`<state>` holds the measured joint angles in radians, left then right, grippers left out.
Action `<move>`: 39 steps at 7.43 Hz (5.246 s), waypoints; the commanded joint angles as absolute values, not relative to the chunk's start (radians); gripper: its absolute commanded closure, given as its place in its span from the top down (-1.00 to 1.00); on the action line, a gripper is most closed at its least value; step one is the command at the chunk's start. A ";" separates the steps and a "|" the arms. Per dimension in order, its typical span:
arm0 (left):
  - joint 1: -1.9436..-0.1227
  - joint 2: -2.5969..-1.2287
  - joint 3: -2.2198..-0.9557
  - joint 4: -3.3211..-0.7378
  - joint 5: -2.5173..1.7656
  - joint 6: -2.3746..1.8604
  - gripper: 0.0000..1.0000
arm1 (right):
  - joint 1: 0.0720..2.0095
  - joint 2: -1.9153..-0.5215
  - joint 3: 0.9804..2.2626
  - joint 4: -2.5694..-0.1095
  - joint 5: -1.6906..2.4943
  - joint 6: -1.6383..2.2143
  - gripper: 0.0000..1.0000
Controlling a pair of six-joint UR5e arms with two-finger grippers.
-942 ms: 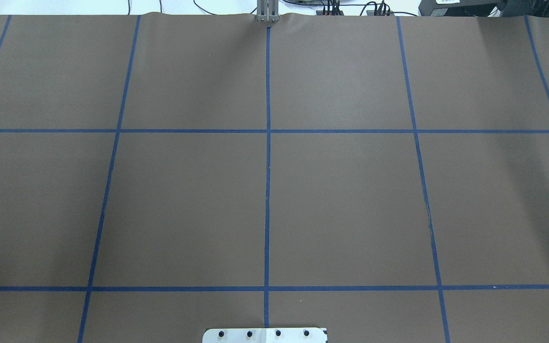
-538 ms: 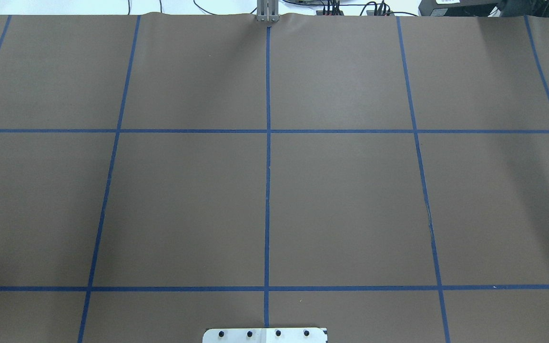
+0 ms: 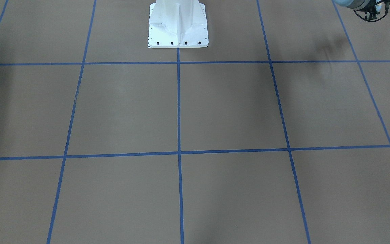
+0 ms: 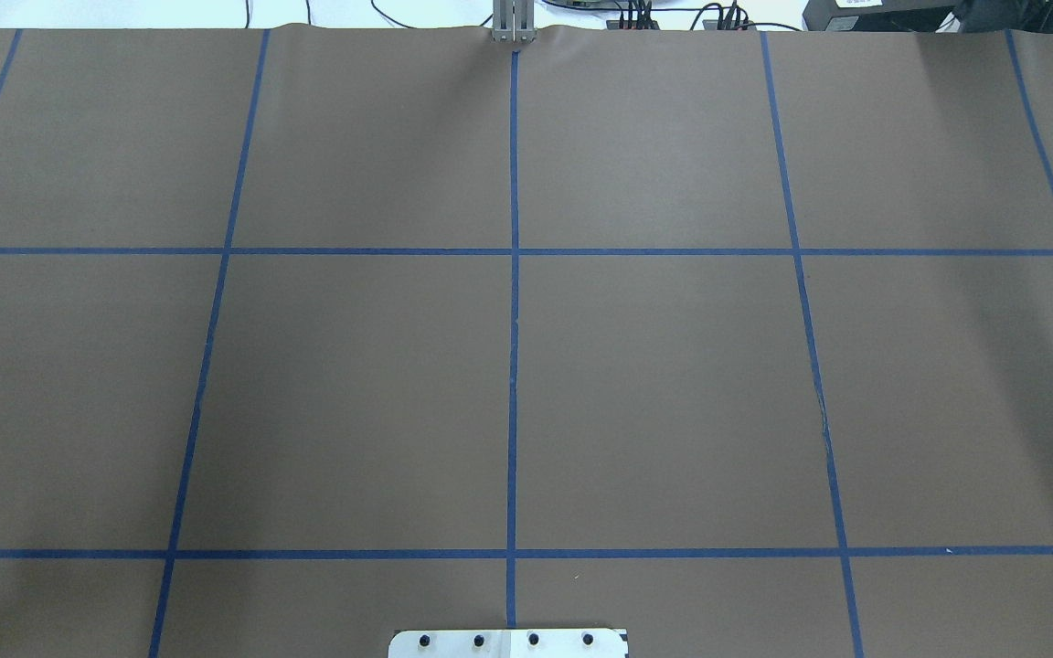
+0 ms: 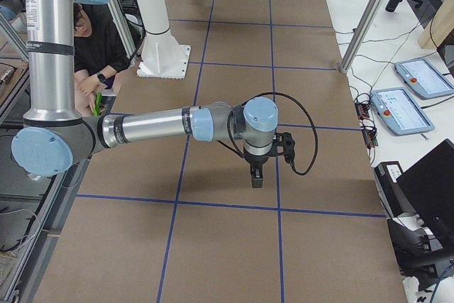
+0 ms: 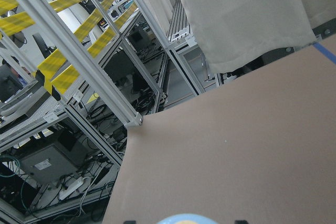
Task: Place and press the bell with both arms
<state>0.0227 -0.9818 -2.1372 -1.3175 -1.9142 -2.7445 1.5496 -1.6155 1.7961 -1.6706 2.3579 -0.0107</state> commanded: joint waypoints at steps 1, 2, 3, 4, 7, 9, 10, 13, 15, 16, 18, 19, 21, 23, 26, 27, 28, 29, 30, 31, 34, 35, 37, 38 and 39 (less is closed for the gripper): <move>-0.169 -1.316 -2.230 -0.890 -1.841 -2.596 -1.00 | 1.549 -1.611 1.793 -1.671 2.356 -0.011 1.00; -0.234 -1.430 -2.232 -0.755 -1.838 -2.541 -1.00 | 1.549 -1.608 1.792 -1.671 2.353 -0.011 1.00; -0.261 -1.466 -2.227 -0.729 -1.789 -2.502 -1.00 | 1.548 -1.608 1.790 -1.671 2.347 -0.012 1.00; -0.320 -1.483 -2.217 -0.729 -1.720 -2.428 -1.00 | 1.548 -1.614 1.792 -1.672 2.349 -0.011 1.00; -0.481 -1.636 -2.131 -0.736 -1.455 -2.089 -1.00 | 1.548 -1.617 1.789 -1.675 2.349 -0.011 1.00; -0.535 -1.699 -2.120 -0.803 -1.323 -1.959 -1.00 | 1.548 -1.617 1.784 -1.675 2.347 -0.011 1.00; -0.543 -1.706 -2.094 -0.919 -1.240 -1.892 -1.00 | 1.548 -1.617 1.783 -1.675 2.345 -0.011 1.00; -0.580 -1.707 -1.990 -1.407 -1.120 -1.679 -1.00 | 1.548 -1.615 1.787 -1.672 2.347 -0.002 1.00; -0.586 -1.710 -1.954 -1.730 -1.097 -1.501 -1.00 | 1.548 -1.592 1.796 -1.649 2.356 0.000 1.00; -0.586 -1.747 -1.935 -1.852 -1.085 -1.379 -1.00 | 1.546 -1.594 1.792 -1.649 2.361 0.003 1.00; -0.580 -1.854 -1.844 -2.015 -1.088 -1.277 -1.00 | 1.540 -1.594 1.769 -1.614 2.361 0.008 1.00; -0.572 -1.885 -1.777 -2.107 -1.088 -1.244 -1.00 | 1.517 -1.589 1.766 -1.605 2.356 0.008 1.00; -0.523 -2.007 -1.654 -2.209 -1.086 -1.241 -1.00 | 1.503 -1.597 1.761 -1.573 2.361 0.006 1.00; -0.493 -2.122 -1.524 -2.235 -1.085 -1.243 -1.00 | 1.449 -1.585 1.758 -1.571 2.417 0.041 1.00; -0.433 -2.231 -1.334 -2.352 -1.040 -1.241 -1.00 | 1.329 -1.390 1.686 -1.582 2.411 0.230 1.00; -0.427 -2.294 -1.268 -2.353 -1.029 -1.241 -1.00 | 1.301 -1.352 1.686 -1.572 2.408 0.320 1.00; -0.417 -2.336 -1.228 -2.353 -0.988 -1.241 -1.00 | 1.277 -1.323 1.692 -1.572 2.408 0.400 1.00; -0.414 -2.362 -1.212 -2.353 -0.983 -1.206 -1.00 | 1.255 -1.303 1.695 -1.572 2.408 0.454 1.00; -0.414 -2.368 -1.183 -2.355 -0.962 -1.191 -1.00 | 1.243 -1.293 1.695 -1.572 2.407 0.465 1.00; -0.414 -2.409 -1.120 -2.361 -0.960 -1.189 -1.00 | 1.241 -1.279 1.697 -1.572 2.408 0.469 1.00; -0.397 -2.500 -0.997 -2.362 -0.959 -1.183 -1.00 | 1.229 -1.264 1.694 -1.572 2.407 0.479 1.00; -0.396 -2.505 -0.986 -2.362 -0.960 -1.183 -1.00 | 1.229 -1.262 1.695 -1.572 2.407 0.480 1.00; -0.391 -2.523 -0.962 -2.362 -0.963 -1.178 -0.81 | 1.226 -1.256 1.698 -1.572 2.408 0.520 1.00; -0.390 -2.526 -0.962 -2.362 -0.969 -1.178 0.21 | 1.224 -1.256 1.704 -1.572 2.407 0.522 1.00; -0.390 -2.526 -0.962 -2.364 -0.968 -1.178 0.78 | 1.224 -1.256 1.706 -1.572 2.408 0.522 1.00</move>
